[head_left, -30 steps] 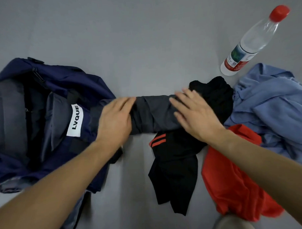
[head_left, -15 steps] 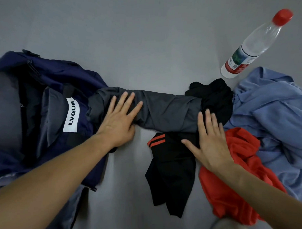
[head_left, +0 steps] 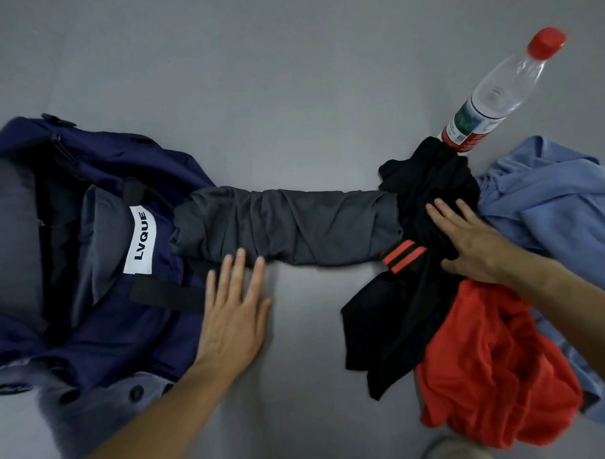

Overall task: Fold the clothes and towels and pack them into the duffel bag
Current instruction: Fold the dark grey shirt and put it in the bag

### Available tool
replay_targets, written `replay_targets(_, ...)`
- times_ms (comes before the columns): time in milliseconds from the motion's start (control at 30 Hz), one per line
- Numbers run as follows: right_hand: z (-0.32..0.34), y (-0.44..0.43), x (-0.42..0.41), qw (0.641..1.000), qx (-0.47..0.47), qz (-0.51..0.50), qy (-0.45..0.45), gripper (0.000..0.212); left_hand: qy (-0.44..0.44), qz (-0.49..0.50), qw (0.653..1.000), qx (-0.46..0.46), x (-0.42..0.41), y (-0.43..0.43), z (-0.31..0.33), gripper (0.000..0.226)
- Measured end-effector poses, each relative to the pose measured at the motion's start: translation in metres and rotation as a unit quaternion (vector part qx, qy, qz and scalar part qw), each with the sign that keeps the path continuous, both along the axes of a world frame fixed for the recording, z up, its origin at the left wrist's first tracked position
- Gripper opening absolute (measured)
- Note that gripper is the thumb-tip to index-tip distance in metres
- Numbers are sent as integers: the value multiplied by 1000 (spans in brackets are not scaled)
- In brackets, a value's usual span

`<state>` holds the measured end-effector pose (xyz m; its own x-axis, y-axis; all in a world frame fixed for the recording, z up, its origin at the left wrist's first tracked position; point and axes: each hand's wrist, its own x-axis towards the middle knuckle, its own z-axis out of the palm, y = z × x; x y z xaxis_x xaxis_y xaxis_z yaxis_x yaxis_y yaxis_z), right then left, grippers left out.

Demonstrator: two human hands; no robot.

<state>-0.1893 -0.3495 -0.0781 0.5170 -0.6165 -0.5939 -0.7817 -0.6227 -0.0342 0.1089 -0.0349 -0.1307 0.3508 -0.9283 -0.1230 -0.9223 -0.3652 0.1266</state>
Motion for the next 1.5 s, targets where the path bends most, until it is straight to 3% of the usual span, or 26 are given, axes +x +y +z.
replay_targets(167,14,-9,-3,999,41,-28,0,113,5,49,999,20,30,33,-12,63)
replay_targets(267,28,3,30,986,23,-56,-157,91,5,65,998,25,39,33,-13,64)
replay_targets(367,28,29,79,966,-15,34,-256,75,12,83,996,22,51,33,-13,64)
replay_targets(433,11,46,103,967,-20,96,-235,65,10,87,996,24,64,30,-13,64)
replay_targets(567,-16,68,120,983,-7,85,-163,76,4,109,994,30,99,23,-11,65)
replay_targets(767,-12,117,120,975,-54,96,-192,79,26,152,987,51,171,21,-3,70)
replay_targets(867,-9,156,106,971,-66,132,-190,79,58,181,982,-13,167,19,16,67)
replay_targets(1000,-7,197,90,960,-71,158,-219,82,20,62,994,-82,95,-11,32,62)
replay_targets(1100,-6,212,86,939,-63,232,-244,78,62,13,998,-5,65,-44,19,64)
replay_targets(1200,-19,218,79,924,-32,317,-213,83,10,-52,998,40,67,-68,6,67)
replay_targets(1367,-30,245,74,921,-37,335,-198,92,-18,-173,982,73,75,-90,14,73)
replay_targets(1500,-20,234,86,898,-28,357,-253,80,-43,-167,983,60,65,-86,21,71)
